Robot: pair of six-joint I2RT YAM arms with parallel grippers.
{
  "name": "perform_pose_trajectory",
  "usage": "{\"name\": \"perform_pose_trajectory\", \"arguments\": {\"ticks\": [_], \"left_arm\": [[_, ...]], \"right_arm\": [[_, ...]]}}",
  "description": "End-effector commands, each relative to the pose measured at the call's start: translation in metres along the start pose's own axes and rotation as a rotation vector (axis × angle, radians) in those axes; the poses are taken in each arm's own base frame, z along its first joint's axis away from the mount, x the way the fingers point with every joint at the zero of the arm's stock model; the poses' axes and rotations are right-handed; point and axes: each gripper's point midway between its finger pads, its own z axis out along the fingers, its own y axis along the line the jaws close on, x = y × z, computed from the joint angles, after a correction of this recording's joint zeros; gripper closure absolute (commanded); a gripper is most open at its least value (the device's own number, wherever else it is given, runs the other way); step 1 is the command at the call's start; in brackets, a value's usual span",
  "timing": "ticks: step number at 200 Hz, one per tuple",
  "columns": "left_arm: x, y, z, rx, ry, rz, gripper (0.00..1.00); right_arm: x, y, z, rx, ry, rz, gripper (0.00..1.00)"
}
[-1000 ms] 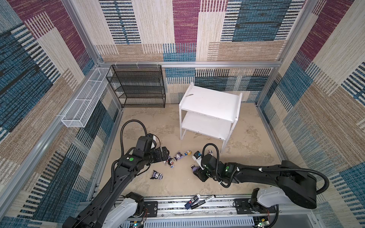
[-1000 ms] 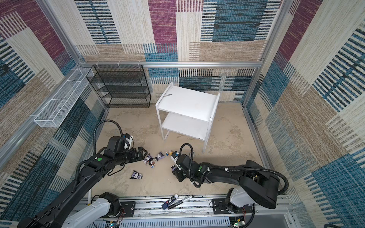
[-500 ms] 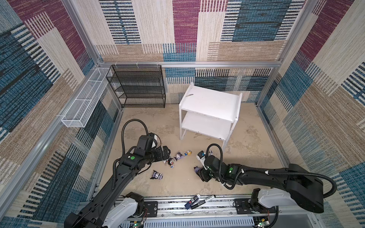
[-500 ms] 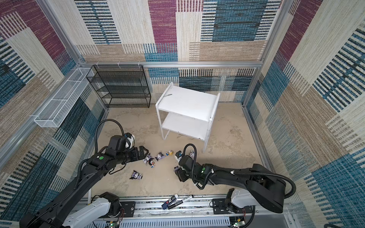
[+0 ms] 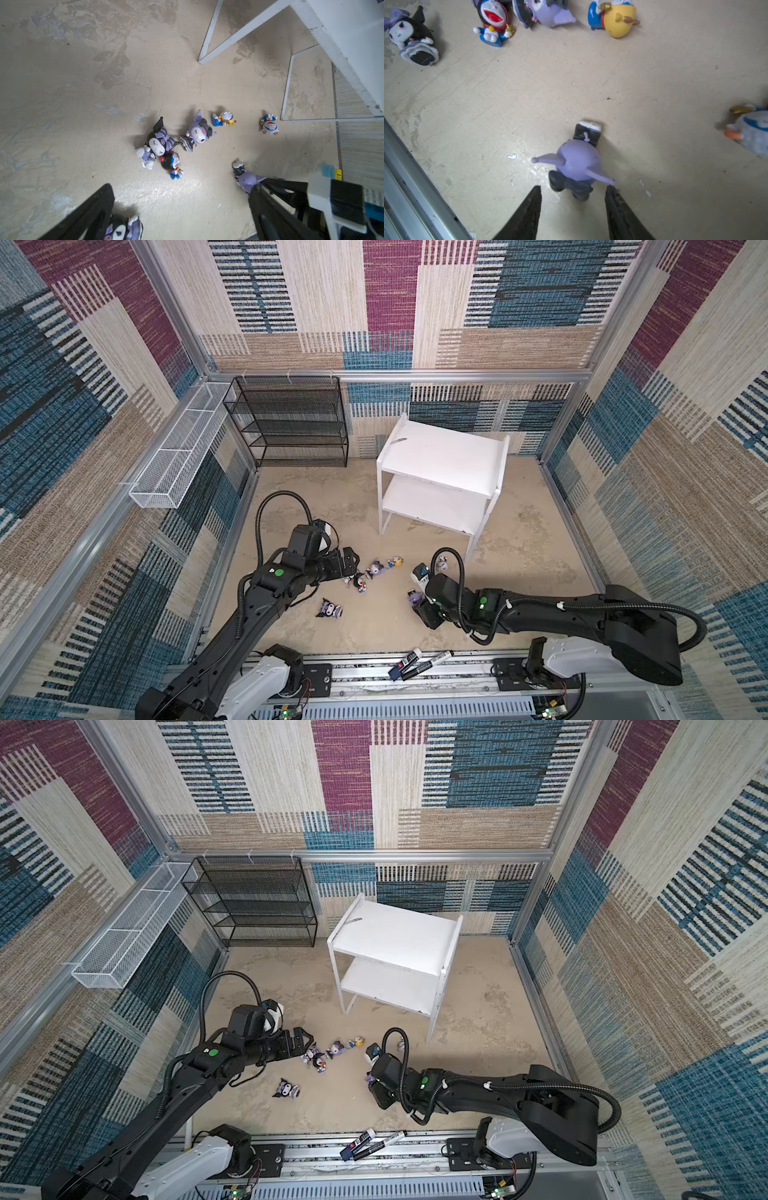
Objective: Place and organize the plastic toys onto the shelf
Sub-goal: 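Lift the purple Kuromi figure with the right gripper and carry it toward the shelf, then carry the figure over the white shelf's top surface with the right gripper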
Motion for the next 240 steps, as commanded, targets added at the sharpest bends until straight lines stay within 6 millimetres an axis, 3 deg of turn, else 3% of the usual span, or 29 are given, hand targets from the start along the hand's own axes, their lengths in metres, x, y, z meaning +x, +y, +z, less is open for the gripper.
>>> {"name": "perform_pose_trajectory", "arguments": {"ticks": [1, 64, 97, 140, 166, 203, 240], "left_arm": [[-0.004, -0.003, -0.001, 0.013, -0.019, 0.01, 0.0], [0.002, -0.008, -0.01, 0.027, 0.026, 0.031, 0.0], [0.012, -0.028, -0.018, 0.127, 0.099, 0.082, 0.0], [0.017, -0.047, -0.028, 0.229, 0.135, 0.161, 0.0], [0.018, -0.052, -0.033, 0.247, 0.136, 0.21, 0.0], [0.014, -0.052, -0.039, 0.243, 0.1, 0.224, 0.0], [0.003, -0.065, -0.063, 0.29, 0.002, 0.285, 0.0]], "right_arm": [[-0.007, 0.003, 0.004, 0.009, -0.015, 0.013, 0.48], [-0.008, -0.009, 0.011, 0.101, -0.004, 0.07, 0.61], [-0.008, -0.012, 0.01, 0.113, -0.012, 0.089, 0.7], [-0.02, -0.009, -0.004, 0.092, -0.059, 0.057, 0.74], [-0.04, -0.004, -0.024, 0.083, -0.091, 0.017, 0.75], [-0.087, 0.017, -0.066, 0.039, -0.13, -0.042, 0.75], [-0.133, 0.041, -0.112, -0.031, -0.184, -0.1, 0.75]]}}
